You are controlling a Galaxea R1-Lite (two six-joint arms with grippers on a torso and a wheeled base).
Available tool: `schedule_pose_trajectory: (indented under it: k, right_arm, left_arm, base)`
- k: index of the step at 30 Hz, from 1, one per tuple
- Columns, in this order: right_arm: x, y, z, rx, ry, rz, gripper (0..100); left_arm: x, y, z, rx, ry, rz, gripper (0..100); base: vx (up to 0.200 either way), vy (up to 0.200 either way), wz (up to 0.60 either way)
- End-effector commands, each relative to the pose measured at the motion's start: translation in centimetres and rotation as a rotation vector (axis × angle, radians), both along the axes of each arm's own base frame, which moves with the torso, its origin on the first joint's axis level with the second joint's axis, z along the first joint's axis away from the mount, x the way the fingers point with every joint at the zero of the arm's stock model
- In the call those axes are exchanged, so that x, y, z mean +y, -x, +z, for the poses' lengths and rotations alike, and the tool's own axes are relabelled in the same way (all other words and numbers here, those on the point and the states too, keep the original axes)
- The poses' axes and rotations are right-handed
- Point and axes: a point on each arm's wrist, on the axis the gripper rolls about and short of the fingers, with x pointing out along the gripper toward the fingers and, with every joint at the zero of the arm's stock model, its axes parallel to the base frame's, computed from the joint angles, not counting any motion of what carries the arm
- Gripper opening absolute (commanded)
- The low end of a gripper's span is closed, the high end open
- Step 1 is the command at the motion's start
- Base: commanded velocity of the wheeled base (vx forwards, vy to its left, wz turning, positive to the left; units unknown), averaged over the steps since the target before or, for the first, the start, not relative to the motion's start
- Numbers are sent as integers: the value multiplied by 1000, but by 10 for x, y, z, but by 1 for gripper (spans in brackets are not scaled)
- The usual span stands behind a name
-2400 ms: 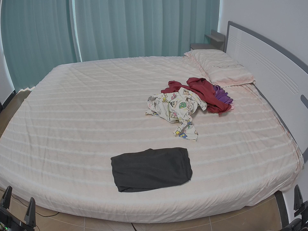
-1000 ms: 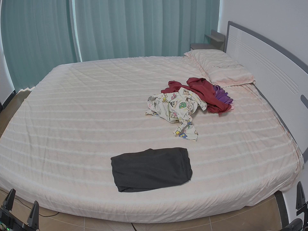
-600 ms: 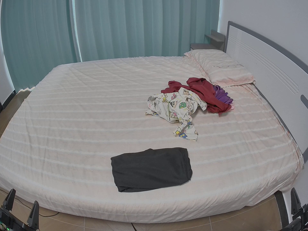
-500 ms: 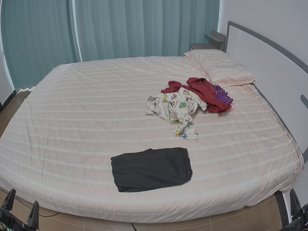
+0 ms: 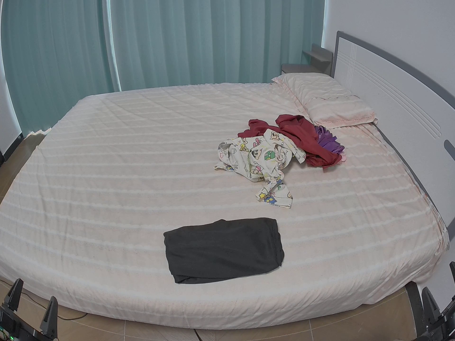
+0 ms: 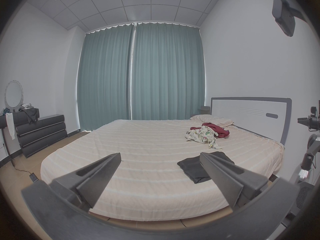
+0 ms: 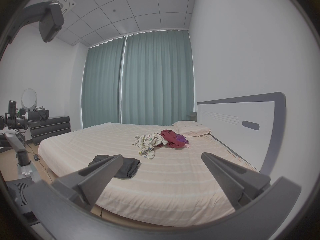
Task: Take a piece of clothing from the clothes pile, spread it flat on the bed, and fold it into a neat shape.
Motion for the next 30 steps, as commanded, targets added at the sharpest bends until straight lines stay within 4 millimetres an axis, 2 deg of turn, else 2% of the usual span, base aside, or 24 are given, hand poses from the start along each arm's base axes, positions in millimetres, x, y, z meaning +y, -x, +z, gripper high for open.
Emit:
schedule_pose_trajectory:
  k: [1, 7, 11, 19, 30]
  right_arm:
    - [0, 0, -5, 3, 6, -5, 100]
    - [-3, 0, -6, 6, 45, -118, 100]
    - [-1, 0, -6, 1, 70, -69, 100]
    - [-2, 0, -6, 7, 62, -101, 100]
    - [-2, 0, -6, 19, -105, -74, 100]
  left_arm:
    - [0, 0, -5, 2, 1, 0, 100]
    - [0, 0, -5, 2, 1, 0, 100]
    - [0, 0, -5, 2, 1, 0, 100]
    - [0, 0, -5, 2, 1, 0, 100]
    - [0, 0, -5, 2, -1, 0, 100]
  base:
    - [0, 0, 0]
    - [0, 0, 0]
    - [0, 0, 0]
    - [0, 0, 0]
    - [0, 0, 0]
